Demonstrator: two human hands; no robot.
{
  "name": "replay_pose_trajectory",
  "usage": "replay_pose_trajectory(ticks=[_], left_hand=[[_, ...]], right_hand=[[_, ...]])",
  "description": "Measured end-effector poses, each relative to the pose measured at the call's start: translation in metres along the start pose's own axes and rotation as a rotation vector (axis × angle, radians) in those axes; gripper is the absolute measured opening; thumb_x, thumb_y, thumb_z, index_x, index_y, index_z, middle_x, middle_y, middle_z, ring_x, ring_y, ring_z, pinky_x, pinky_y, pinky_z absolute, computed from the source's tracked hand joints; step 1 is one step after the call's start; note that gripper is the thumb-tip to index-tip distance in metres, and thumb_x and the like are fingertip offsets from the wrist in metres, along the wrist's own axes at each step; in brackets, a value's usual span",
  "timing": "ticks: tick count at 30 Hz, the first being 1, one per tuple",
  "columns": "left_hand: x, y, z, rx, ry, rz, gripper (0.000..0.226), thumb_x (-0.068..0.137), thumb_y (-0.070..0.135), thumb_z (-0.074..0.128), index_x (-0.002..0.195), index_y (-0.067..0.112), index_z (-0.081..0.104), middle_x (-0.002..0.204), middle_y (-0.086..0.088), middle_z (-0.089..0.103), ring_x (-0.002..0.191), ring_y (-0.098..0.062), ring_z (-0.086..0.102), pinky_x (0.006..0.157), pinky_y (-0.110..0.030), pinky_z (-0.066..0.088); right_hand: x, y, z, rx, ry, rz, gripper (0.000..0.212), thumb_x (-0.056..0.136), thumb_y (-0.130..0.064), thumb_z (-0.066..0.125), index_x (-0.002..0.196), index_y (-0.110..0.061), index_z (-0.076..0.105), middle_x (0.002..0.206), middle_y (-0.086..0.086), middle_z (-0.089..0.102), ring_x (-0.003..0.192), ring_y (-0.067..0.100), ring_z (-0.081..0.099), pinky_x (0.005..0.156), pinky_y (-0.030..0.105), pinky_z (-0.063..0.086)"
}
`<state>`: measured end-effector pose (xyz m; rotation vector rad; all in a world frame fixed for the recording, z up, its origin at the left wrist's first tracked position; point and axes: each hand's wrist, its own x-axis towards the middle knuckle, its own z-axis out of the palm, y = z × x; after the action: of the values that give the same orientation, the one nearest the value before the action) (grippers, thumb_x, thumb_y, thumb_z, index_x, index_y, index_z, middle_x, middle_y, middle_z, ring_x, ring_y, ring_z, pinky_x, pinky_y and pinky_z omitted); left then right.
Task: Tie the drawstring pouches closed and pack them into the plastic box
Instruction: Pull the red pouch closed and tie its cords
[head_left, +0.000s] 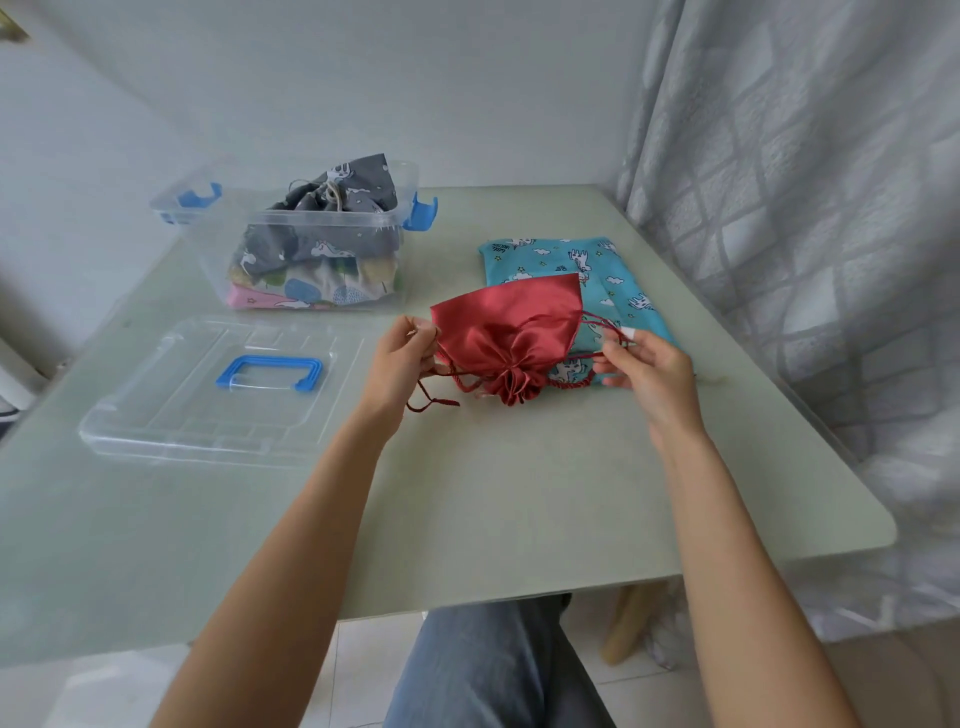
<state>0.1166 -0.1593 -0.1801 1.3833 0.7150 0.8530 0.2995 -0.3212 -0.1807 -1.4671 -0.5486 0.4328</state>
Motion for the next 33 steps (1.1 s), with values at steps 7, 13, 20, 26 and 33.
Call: replay_pose_trajectory(ticks=[7, 13, 20, 26, 33], left_hand=[[-0.01, -0.01, -0.003, 0.266, -0.04, 0.088, 0.007, 0.092, 0.01, 0.05, 0.087, 0.012, 0.055, 0.07, -0.001, 0.047, 0.053, -0.004, 0.047, 0.062, -0.024, 0.055], [-0.016, -0.016, -0.001, 0.678, -0.141, 0.322, 0.005, 0.081, 0.021, 0.068, 0.082, 0.02, 0.064, 0.079, 0.01, 0.065, 0.068, 0.002, 0.056, 0.067, -0.014, 0.045], [-0.017, -0.029, 0.004, 0.855, -0.17, 0.333, 0.016, 0.073, 0.015, 0.075, 0.085, 0.017, 0.065, 0.076, 0.008, 0.067, 0.07, -0.018, 0.064, 0.069, -0.037, 0.054], [-0.017, -0.032, 0.0, 0.776, -0.14, 0.342, 0.005, 0.078, 0.015, 0.072, 0.083, 0.016, 0.071, 0.075, 0.002, 0.069, 0.067, -0.015, 0.063, 0.067, -0.026, 0.052], [-0.019, -0.03, -0.005, 0.847, -0.065, 0.302, 0.003, 0.082, 0.016, 0.067, 0.08, 0.017, 0.07, 0.069, 0.007, 0.063, 0.067, -0.014, 0.057, 0.064, -0.023, 0.041]], right_hand=[[-0.007, 0.014, -0.015, -0.49, 0.069, -0.049, 0.015, 0.081, -0.019, 0.07, 0.089, -0.01, 0.062, 0.07, -0.007, 0.069, 0.071, 0.013, 0.067, 0.069, 0.036, 0.053], [-0.019, 0.0, -0.008, -0.907, 0.149, -0.433, 0.024, 0.08, -0.026, 0.069, 0.098, -0.014, 0.06, 0.096, 0.004, 0.06, 0.092, 0.025, 0.057, 0.072, 0.033, 0.043], [-0.02, 0.022, 0.016, -1.055, -0.312, -0.453, 0.024, 0.08, -0.027, 0.07, 0.099, -0.014, 0.063, 0.096, 0.002, 0.065, 0.091, 0.022, 0.055, 0.074, 0.034, 0.045], [-0.013, 0.017, 0.009, -0.913, -0.372, -0.477, 0.011, 0.091, -0.022, 0.058, 0.09, -0.011, 0.059, 0.078, 0.0, 0.06, 0.071, 0.015, 0.051, 0.064, 0.03, 0.037], [-0.012, 0.015, 0.002, -0.761, -0.282, -0.338, 0.02, 0.087, -0.03, 0.063, 0.074, -0.015, 0.067, 0.065, 0.008, 0.063, 0.063, 0.022, 0.056, 0.061, 0.028, 0.039]])
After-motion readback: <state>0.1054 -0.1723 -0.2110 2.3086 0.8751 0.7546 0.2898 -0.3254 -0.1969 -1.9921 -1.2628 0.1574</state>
